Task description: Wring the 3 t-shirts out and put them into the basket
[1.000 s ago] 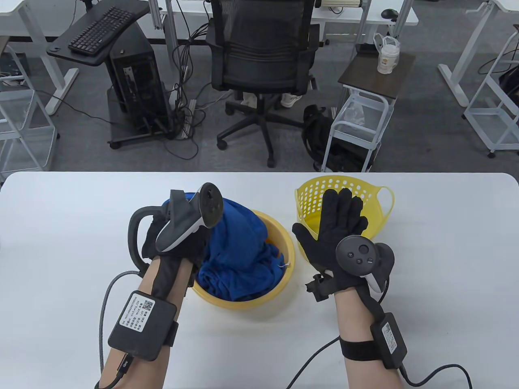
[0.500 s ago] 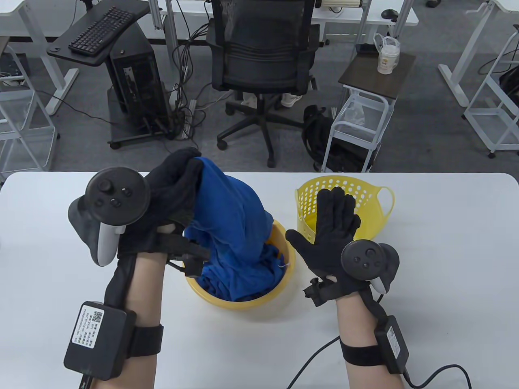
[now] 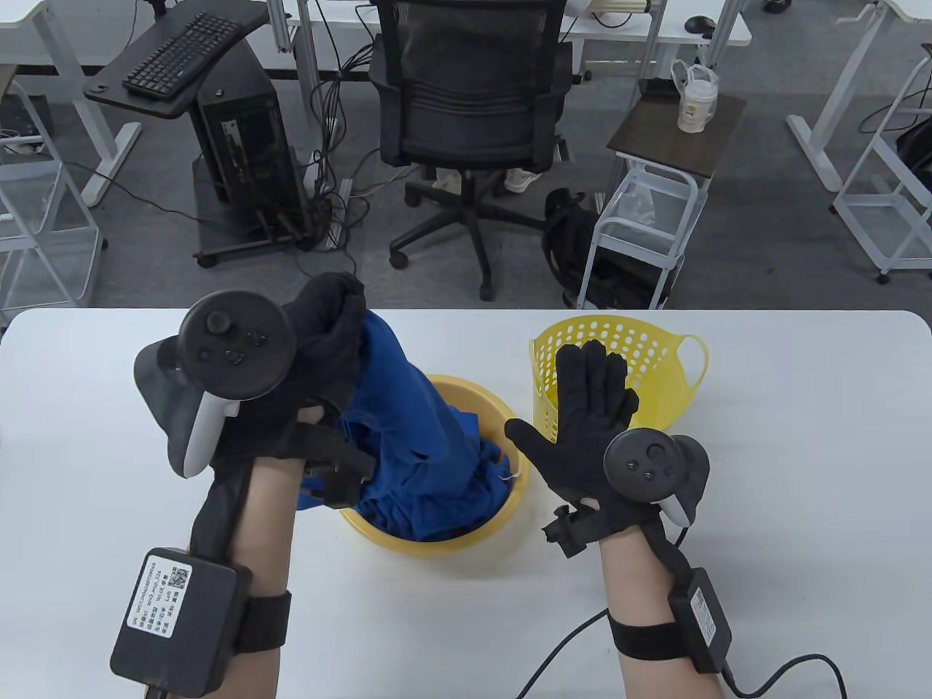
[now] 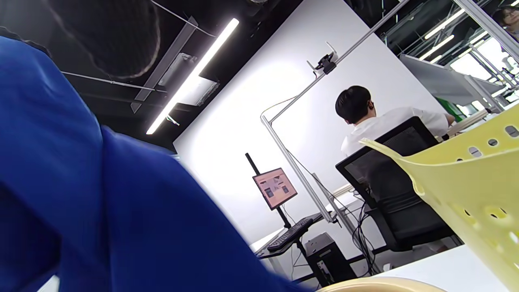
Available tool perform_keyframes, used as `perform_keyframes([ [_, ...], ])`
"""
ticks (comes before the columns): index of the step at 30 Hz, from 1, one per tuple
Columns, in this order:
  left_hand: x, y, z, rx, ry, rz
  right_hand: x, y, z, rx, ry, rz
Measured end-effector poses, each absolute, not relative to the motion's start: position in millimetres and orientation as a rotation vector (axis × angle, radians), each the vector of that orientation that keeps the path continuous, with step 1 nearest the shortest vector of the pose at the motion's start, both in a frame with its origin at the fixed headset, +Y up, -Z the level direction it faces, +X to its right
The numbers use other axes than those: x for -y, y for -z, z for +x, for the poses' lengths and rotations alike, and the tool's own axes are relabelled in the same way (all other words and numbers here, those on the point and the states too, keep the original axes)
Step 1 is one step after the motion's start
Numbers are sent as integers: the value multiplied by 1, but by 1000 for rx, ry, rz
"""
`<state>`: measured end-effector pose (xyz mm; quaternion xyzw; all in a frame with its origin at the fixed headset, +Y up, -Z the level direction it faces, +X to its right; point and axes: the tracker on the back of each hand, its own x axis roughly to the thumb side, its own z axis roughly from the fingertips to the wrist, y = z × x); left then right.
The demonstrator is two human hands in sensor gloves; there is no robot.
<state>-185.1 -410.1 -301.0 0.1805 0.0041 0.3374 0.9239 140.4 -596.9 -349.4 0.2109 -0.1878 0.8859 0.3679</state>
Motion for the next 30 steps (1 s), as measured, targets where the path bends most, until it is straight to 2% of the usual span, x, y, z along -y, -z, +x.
perform_keyframes([
  [2,415,307,-185,-17,-523,174,598,350,141,478,-2279,534],
  [3,419,307,-184,-8,-466,134,597,350,141,475,-2282,531],
  [4,421,306,-183,8,-507,194,597,350,141,472,-2283,534],
  [5,422,304,-184,35,-622,314,597,350,141,469,-2280,545],
  [8,415,300,-189,154,-979,409,598,350,136,450,-2255,624],
  [11,398,292,-185,308,-1129,349,599,350,127,378,-2263,730],
  [16,373,273,-164,502,-1200,330,595,345,111,331,-2172,824],
  [20,370,261,-144,704,-1317,207,595,334,90,382,-2082,864],
  [22,374,260,-140,747,-1351,163,601,333,77,283,-2001,908],
  [24,378,261,-143,741,-1365,154,606,332,69,200,-1926,881],
  [26,382,264,-159,672,-1355,210,608,333,70,256,-1888,706],
  [30,387,267,-222,437,-1259,387,606,348,114,338,-1798,447],
])
